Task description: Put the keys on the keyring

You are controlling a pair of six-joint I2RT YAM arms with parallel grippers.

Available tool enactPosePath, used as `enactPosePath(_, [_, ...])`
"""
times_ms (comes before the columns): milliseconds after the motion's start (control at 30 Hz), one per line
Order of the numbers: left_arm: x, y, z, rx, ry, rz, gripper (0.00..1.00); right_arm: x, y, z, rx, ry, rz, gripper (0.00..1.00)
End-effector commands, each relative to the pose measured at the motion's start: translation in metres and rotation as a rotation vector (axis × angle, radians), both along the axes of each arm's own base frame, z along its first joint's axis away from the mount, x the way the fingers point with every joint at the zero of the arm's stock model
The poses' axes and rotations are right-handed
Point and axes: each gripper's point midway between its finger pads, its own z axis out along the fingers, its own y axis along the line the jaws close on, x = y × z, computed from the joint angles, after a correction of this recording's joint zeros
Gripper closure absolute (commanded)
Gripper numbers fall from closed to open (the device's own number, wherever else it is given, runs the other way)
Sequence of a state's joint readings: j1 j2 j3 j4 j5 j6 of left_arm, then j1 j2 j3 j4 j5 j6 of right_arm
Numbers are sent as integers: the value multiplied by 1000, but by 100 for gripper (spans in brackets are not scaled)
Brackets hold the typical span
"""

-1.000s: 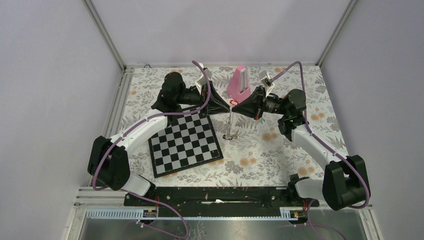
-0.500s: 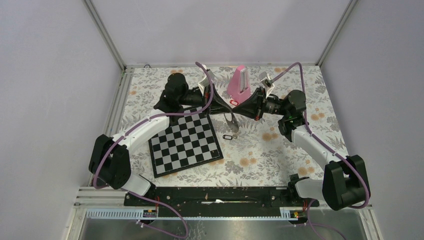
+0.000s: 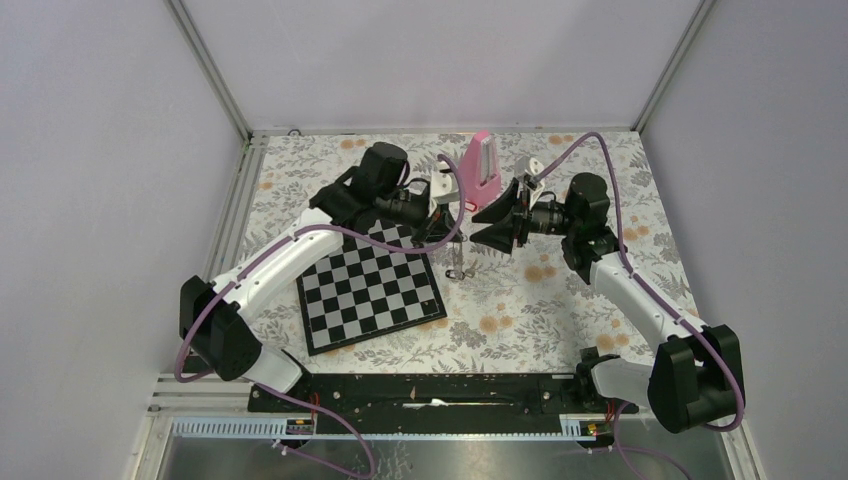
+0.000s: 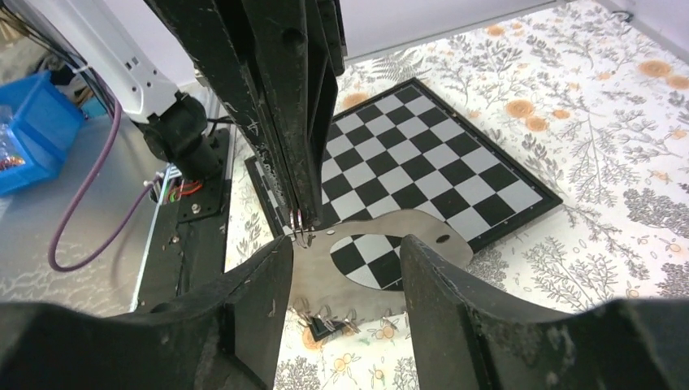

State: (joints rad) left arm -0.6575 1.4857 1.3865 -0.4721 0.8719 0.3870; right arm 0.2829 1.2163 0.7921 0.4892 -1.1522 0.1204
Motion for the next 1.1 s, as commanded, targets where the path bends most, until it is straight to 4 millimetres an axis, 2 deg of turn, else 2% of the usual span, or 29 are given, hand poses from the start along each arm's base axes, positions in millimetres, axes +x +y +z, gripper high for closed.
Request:
enactPosePath(0, [2, 0, 10, 28, -90, -6, 100, -10, 5, 2, -48, -115, 63, 41])
enactPosePath(300, [1, -9, 8, 28, -42, -16, 100, -21, 11, -5, -55, -105, 122, 46])
enactPosePath(533, [0, -14, 8, 10, -23, -18, 100, -20, 14, -8, -57, -99, 121, 55])
enactPosePath(767, [-2, -17, 9, -10, -7, -25, 100, -20, 16, -12, -58, -86, 123, 70])
enactPosePath(933, [-3, -18, 8, -18, 4, -26, 100, -21, 16, -13, -52, -79, 123, 98])
enactPosePath(1033, [-5, -16, 7, -21, 4, -34, 99, -20, 16, -11, -49, -95, 108, 100])
enactPosePath(1067, [-5, -14, 7, -24, -1, -38, 92, -20, 15, -10, -48, -100, 104, 100])
